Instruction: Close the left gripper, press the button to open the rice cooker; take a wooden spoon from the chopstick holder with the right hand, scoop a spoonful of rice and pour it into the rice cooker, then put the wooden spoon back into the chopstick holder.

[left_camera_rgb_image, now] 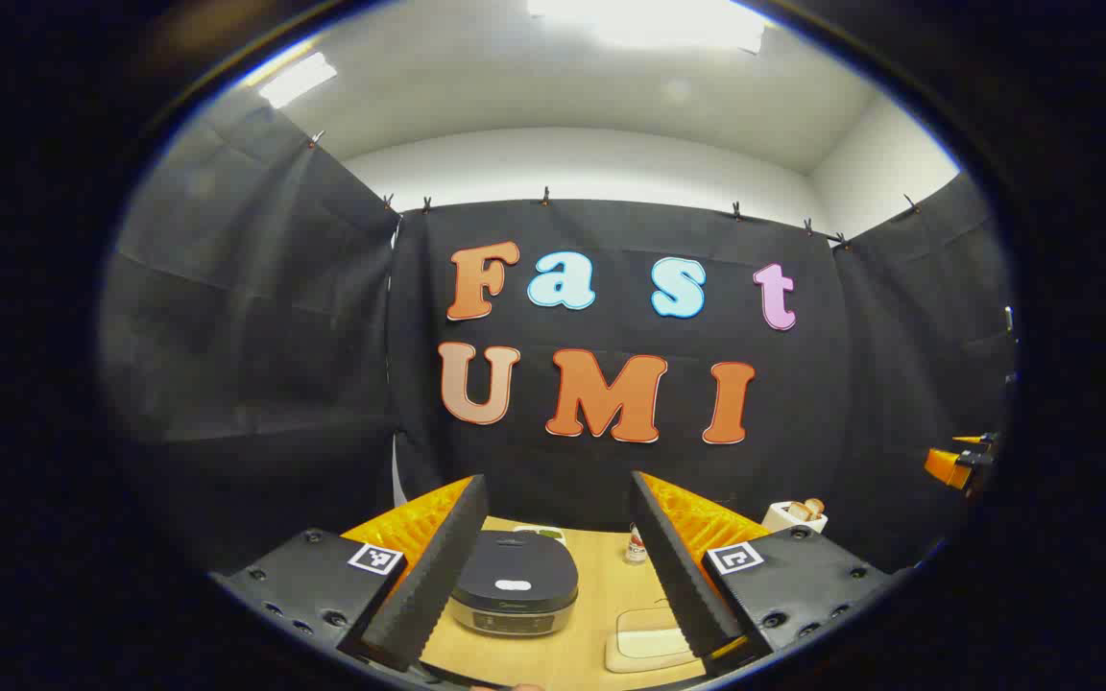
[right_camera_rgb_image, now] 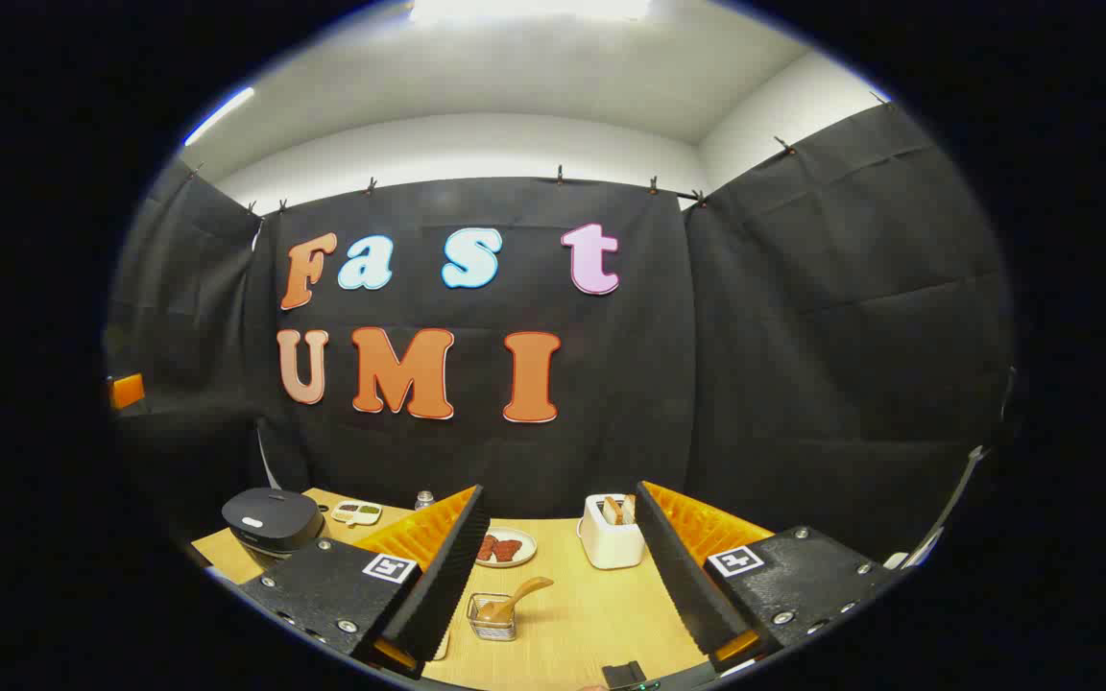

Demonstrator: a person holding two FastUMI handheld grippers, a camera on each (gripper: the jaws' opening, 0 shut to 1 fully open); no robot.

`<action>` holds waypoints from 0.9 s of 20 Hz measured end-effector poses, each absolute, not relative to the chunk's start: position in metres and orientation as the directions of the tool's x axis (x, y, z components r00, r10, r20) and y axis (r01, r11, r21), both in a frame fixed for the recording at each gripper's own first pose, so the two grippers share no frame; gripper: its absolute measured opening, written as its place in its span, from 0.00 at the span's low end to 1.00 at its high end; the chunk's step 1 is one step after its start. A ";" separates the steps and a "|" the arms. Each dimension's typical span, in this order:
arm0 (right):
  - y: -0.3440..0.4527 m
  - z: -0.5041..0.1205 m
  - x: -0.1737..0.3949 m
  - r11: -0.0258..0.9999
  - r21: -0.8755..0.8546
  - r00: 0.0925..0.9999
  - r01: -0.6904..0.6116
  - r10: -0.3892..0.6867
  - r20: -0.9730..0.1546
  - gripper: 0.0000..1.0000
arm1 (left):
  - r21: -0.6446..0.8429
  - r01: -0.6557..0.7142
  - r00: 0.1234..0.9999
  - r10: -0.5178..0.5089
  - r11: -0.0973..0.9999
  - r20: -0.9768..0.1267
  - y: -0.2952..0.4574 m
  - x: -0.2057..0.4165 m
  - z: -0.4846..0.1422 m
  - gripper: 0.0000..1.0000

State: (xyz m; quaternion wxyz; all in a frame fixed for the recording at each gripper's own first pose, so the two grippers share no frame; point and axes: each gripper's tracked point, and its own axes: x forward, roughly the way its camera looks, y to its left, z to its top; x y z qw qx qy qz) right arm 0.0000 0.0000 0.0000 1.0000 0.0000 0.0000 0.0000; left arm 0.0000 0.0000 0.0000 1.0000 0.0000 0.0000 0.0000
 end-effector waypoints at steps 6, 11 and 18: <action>-0.004 -0.017 0.028 0.999 -0.001 0.998 -0.039 0.039 -0.044 0.95 | 0.068 -0.090 0.996 0.091 0.994 -0.012 0.008 0.009 -0.005 0.99; 0.015 -0.012 0.021 0.998 0.061 1.000 0.000 0.002 -0.019 0.94 | 0.072 -0.039 0.999 0.040 0.997 -0.017 0.028 0.019 -0.001 0.99; 0.029 -0.016 -0.002 0.995 0.043 0.996 0.089 -0.088 -0.027 0.94 | 0.065 -0.019 0.999 0.022 0.998 -0.044 0.076 0.043 -0.011 0.98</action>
